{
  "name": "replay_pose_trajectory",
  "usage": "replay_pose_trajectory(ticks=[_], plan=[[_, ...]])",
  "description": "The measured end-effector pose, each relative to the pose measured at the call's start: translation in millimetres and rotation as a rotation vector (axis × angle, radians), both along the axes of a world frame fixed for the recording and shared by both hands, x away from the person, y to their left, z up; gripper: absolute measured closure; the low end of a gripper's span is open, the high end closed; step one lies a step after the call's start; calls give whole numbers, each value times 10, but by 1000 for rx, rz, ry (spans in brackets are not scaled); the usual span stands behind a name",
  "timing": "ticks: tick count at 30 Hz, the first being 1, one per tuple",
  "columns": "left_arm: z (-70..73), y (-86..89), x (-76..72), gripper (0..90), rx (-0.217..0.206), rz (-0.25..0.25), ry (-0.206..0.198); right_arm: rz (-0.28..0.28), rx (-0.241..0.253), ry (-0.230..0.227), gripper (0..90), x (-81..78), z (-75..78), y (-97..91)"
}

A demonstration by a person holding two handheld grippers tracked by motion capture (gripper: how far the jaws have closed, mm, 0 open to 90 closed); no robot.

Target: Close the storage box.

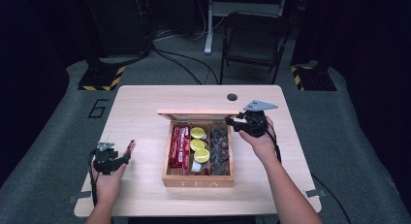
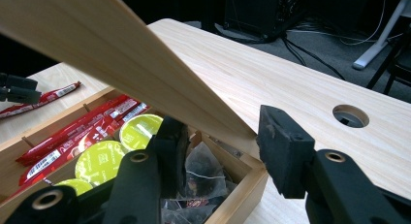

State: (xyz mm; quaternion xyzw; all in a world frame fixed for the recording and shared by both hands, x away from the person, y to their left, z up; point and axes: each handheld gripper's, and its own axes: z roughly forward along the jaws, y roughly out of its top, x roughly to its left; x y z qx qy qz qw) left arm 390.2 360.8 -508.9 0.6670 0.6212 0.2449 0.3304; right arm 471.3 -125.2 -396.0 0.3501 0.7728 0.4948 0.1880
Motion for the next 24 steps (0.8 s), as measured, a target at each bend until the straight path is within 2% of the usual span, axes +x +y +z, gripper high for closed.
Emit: replay_pose_trajectory(ticks=[6, 8, 11, 15, 17, 19, 20, 24], plan=[[63, -40, -30, 438, 9, -12, -36, 0, 0, -2, 546, 1, -1, 0], [92, -64, -40, 438, 11, -27, -31, 1, 0, -2, 546, 1, -1, -1], [128, -107, -51, 438, 16, -39, -59, 0, -1, -2, 546, 0, -1, 1], [188, -164, -78, 438, 20, -64, -71, 0, -2, -2, 546, 0, 0, 0], [212, -192, -90, 438, 15, -79, -77, 1, -2, -2, 546, 0, 0, 1], [223, -235, -97, 438, -12, -83, -90, 1, -2, -2, 546, 0, 0, 0], [246, -270, -105, 439, -13, -102, -80, 1, -1, -3, 546, 0, 0, 1], [274, -347, -109, 438, -13, -128, -90, 2, -3, -2, 546, 0, 1, 0]])
